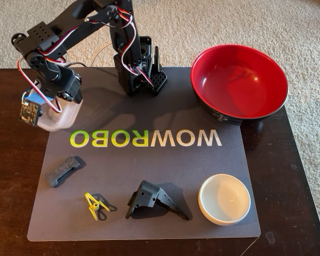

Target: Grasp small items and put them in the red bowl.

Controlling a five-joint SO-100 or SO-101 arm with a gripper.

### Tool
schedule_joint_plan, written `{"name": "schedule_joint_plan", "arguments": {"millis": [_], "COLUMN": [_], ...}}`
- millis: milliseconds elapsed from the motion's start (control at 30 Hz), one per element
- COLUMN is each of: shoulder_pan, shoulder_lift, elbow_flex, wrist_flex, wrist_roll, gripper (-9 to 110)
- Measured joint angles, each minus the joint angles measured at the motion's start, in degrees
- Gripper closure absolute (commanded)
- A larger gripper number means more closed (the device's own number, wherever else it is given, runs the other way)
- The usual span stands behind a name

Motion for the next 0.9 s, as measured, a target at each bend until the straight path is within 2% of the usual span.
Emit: {"name": "schedule_joint_plan", "arguments": {"millis": [167, 367, 467, 600, 900], "shoulder_pan": [-10.1, -31.6, -43.5, -53.8, -82.3], "shoulder_lift": [3.9, 10.1, 18.2, 32.3, 37.3], "elbow_flex": [-0.1, 0.0, 4.6, 11.9, 5.5], "wrist_flex": [0.4, -0.1, -8.7, -23.1, -21.9], "wrist_roll": [-5.5, -19.3, -26.8, -39.1, -69.8], "gripper": [101, 101, 101, 101, 101]}}
